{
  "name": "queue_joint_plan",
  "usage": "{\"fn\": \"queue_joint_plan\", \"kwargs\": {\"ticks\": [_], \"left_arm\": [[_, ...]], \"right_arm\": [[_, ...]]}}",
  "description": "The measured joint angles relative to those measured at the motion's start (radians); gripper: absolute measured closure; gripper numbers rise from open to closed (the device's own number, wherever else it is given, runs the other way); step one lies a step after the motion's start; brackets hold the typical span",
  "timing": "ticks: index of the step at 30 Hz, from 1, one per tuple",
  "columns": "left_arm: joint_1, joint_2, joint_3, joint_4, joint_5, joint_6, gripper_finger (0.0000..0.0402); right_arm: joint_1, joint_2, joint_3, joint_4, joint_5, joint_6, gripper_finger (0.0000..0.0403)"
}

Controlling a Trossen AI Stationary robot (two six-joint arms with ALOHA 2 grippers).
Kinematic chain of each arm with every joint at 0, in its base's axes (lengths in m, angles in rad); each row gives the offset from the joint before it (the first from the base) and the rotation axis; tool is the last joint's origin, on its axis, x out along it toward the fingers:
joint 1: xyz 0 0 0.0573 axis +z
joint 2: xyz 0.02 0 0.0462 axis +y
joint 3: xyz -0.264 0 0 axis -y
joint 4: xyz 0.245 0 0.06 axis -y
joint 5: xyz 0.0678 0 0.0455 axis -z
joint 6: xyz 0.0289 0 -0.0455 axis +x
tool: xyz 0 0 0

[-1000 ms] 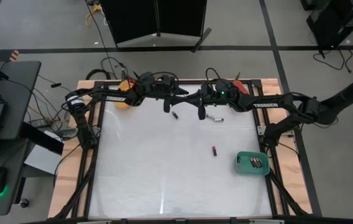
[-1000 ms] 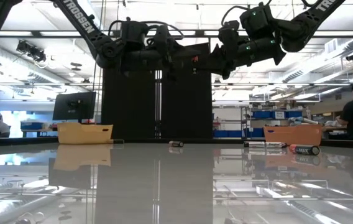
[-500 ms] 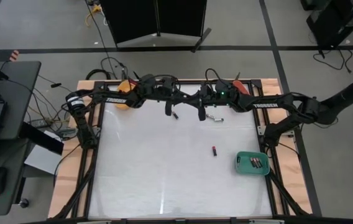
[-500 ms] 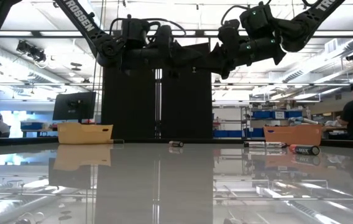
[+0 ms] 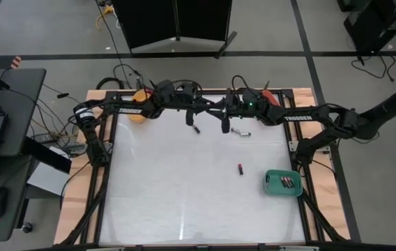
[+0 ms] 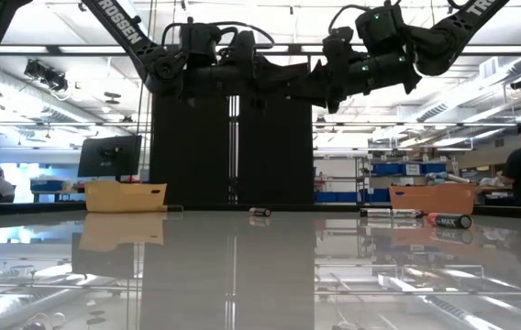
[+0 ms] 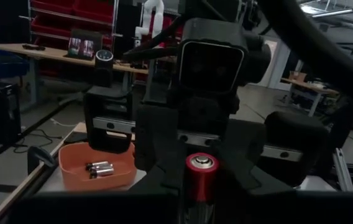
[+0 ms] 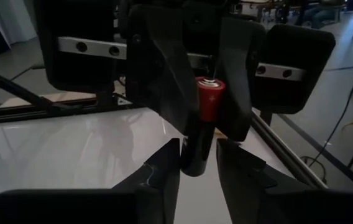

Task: Sort batteries
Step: Move the red battery from the green bin to the yellow bin

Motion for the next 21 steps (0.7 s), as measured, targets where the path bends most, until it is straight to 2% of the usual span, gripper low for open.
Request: {"fn": "queue_joint_plan", "kwargs": {"ticks": [7, 13, 17, 19, 21], "left_arm": [[0.020, -0.012, 0.007, -0.008, 0.010, 0.000, 0.0347], [0.057, -0.084, 0.007, -0.068, 0.035, 0.045, 0.0347], [0.080, -0.193, 0.007, -0.350, 0.001, 0.163, 0.0347], [0.091, -0.262, 0.007, -0.566, -0.059, 0.238, 0.0347], [0.102, -0.329, 0.007, -0.795, -0.162, 0.288, 0.0347]], "right_arm": [[-0.014, -0.042, 0.000, -0.010, 0.011, -0.006, 0.0252], [-0.030, -0.073, 0.000, -0.019, 0.016, -0.023, 0.0231], [-0.041, -0.078, 0.000, -0.063, 0.014, -0.029, 0.0230], [-0.046, -0.078, 0.000, -0.094, 0.013, -0.040, 0.0231], [-0.047, -0.078, 0.000, -0.119, 0.015, -0.049, 0.0232]]}}
